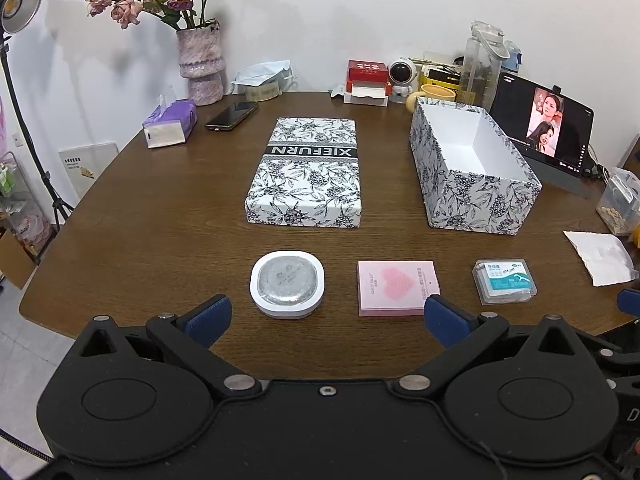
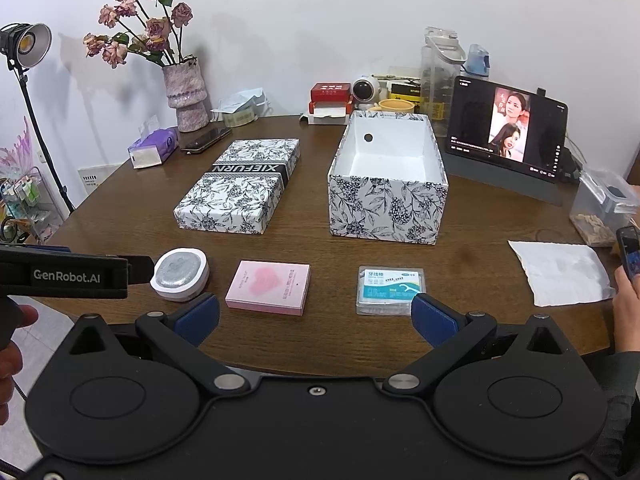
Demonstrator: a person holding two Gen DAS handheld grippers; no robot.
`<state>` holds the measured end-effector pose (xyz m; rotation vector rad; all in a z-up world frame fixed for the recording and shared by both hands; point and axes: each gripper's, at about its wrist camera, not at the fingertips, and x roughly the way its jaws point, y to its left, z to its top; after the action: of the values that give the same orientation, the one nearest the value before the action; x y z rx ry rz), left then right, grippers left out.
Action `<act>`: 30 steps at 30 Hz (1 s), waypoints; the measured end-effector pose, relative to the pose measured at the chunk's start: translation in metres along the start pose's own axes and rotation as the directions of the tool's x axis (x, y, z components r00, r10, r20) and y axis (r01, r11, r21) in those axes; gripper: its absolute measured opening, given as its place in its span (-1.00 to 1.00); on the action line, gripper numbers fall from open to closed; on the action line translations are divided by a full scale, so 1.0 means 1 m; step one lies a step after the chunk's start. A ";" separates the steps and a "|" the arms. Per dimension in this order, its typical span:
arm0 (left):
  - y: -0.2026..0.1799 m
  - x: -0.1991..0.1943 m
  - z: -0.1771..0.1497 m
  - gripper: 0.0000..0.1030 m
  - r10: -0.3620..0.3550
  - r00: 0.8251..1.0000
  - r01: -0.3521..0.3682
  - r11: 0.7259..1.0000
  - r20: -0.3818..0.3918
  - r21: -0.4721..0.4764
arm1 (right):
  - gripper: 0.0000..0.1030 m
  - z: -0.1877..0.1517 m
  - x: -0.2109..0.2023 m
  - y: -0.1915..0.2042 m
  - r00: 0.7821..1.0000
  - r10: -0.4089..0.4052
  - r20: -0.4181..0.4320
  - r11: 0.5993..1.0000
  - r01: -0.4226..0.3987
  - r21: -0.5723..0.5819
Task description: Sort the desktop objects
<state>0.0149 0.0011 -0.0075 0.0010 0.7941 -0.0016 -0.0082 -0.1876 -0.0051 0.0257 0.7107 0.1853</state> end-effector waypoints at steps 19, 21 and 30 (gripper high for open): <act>-0.004 0.022 0.009 1.00 0.018 0.999 -0.018 1.000 -0.039 -0.008 | 1.00 0.009 0.020 -0.007 1.000 0.019 -0.024 1.000 -0.020 -0.012; -0.005 0.026 0.010 1.00 0.016 0.999 -0.017 1.000 -0.050 -0.011 | 1.00 0.010 0.023 -0.009 0.999 0.019 -0.030 1.000 -0.020 -0.014; -0.009 0.048 0.015 1.00 0.036 0.995 -0.038 0.999 -0.089 -0.021 | 1.00 0.020 0.041 -0.017 0.998 0.030 -0.047 0.999 -0.031 -0.029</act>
<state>0.0593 -0.0082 -0.0311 -0.0057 0.8826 0.0426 0.0379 -0.1966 -0.0184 0.0039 0.7538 0.2260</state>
